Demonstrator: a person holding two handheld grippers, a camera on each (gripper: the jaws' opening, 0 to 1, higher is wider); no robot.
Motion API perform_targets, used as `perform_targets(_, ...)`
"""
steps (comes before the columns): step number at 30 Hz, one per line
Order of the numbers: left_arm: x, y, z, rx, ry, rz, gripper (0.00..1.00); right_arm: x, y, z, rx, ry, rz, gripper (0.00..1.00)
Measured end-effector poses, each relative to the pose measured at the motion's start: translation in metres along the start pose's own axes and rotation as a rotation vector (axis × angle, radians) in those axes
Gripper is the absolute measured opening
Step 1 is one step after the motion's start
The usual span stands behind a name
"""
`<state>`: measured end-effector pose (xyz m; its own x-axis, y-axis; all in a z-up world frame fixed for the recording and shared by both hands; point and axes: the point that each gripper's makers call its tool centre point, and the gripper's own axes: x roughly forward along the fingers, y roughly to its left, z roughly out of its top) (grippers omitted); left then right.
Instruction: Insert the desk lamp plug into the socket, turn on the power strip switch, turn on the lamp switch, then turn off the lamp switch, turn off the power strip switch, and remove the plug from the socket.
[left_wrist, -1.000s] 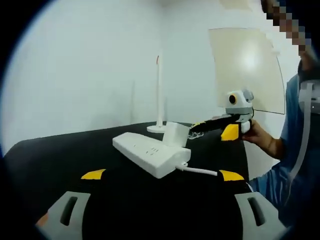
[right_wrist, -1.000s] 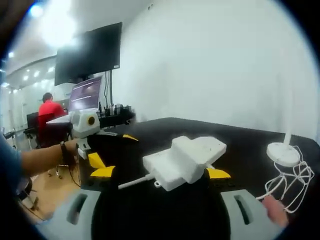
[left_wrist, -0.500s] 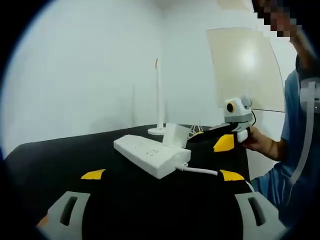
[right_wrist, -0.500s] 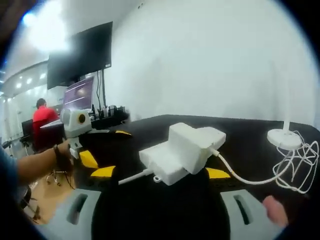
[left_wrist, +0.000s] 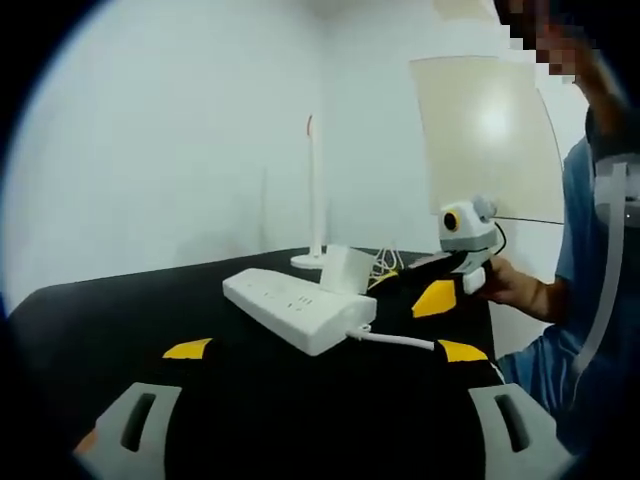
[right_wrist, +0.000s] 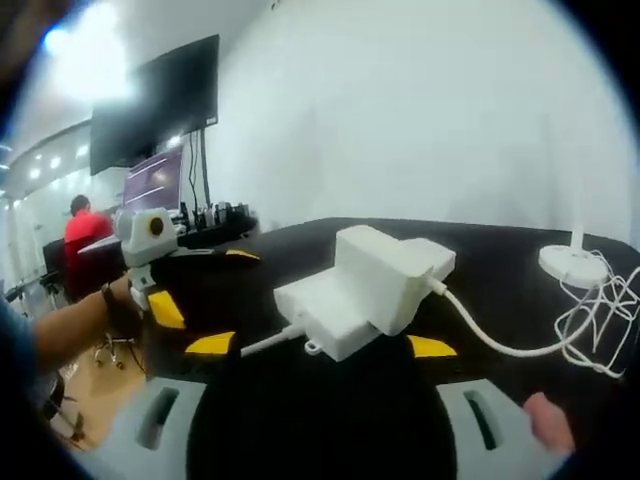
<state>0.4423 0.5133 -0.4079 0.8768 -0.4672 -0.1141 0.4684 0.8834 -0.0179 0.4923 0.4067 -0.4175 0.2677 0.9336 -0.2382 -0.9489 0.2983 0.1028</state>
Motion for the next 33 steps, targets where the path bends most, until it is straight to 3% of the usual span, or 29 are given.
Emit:
perform_targets(8, -0.002, -0.002, 0.001, 0.004, -0.011, 0.001, 0.84, 0.009, 0.006, -0.008, 0.001, 0.047, -0.003, 0.6)
perform_targets(15, -0.001, -0.003, -0.001, 0.011, -0.004, -0.002, 0.83, 0.015, 0.004, -0.007, 0.084, 0.046, -0.02, 0.56)
perform_targets(22, -0.001, -0.002, 0.0, 0.012, -0.01, 0.002, 0.82, 0.021, 0.003, -0.007, 0.097, 0.045, -0.047, 0.51)
perform_targets(33, 0.0, -0.002, -0.004, 0.024, 0.004, 0.004, 0.8, 0.03, -0.012, -0.008, 0.155, 0.047, -0.143, 0.45)
